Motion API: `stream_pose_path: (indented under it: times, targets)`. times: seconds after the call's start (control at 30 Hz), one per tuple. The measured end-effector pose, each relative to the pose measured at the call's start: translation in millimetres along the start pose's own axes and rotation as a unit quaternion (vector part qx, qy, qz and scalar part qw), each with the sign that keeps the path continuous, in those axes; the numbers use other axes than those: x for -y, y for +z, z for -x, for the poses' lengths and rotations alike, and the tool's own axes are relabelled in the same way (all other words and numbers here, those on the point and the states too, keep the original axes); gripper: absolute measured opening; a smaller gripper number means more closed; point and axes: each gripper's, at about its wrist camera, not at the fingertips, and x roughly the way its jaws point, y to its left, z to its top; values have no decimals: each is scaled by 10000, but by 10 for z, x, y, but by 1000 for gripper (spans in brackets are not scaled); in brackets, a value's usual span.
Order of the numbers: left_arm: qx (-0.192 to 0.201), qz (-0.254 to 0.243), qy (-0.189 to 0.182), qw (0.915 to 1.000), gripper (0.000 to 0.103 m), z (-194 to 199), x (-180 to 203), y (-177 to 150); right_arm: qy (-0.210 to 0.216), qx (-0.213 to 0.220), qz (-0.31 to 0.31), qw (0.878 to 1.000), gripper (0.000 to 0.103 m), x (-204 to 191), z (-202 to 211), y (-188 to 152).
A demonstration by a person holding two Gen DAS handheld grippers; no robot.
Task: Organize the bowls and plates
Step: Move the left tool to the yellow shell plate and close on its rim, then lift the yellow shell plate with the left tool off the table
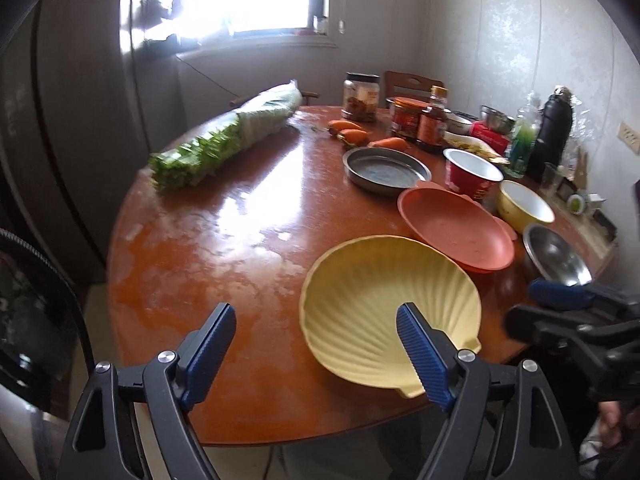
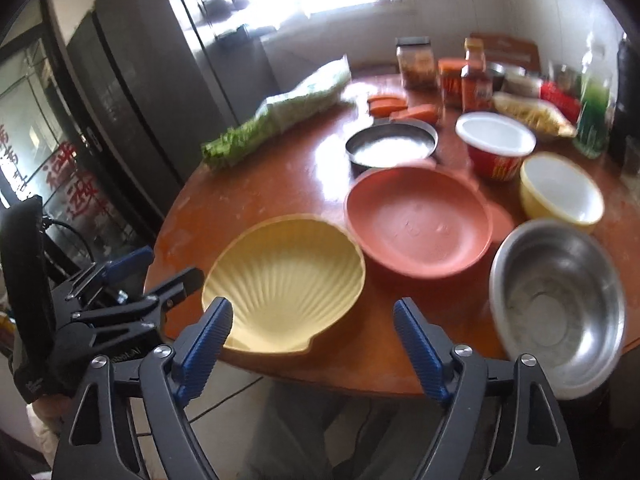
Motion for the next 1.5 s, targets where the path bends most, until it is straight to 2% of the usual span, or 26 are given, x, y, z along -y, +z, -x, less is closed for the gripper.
stream_pose_path:
  times: [0.07,0.17,0.23,0.4,0.53,0.7,0.8,0.9,1.1,1.23,1.5]
  targets:
    - [-108,21,-176,9998,83,-70,-20,0,76,-87,-139,9998,84,26,-83,-14]
    - [-218,57,-163,9996,83,-163,-38,6,-104,-164,-75,9998,84,13,-155,-3]
    - [-258,85,-242,9993,82,-207,-55,11,-31,-208,-83,9997,84,14,-195,17]
    - [-550,134,-581,9967,67,-359,-76,23,-53,-407,-181,9990,83,42,-353,61]
    - [-752,127,-567,9955,62,-480,-64,21,-177,-510,-292,9981,82,108,-439,83]
    - [-847,167,-644,9942,59,-560,-66,25,-63,-635,-288,9975,77,126,-524,102]
    - [-940,131,-634,9935,53,-609,-40,33,-58,-751,-263,9968,68,128,-593,115]
    - [-986,84,-574,9934,49,-652,-18,42,-65,-776,-283,9966,66,153,-621,124]
    - [-1025,213,-592,9927,36,-699,-71,56,-107,-828,-224,9963,50,161,-679,151]
    - [-1042,364,-602,9921,29,-705,-135,66,-173,-812,-185,9964,47,157,-692,166]
    - [-968,270,-341,9944,29,-583,-163,71,-159,-834,-59,9964,47,54,-761,215]
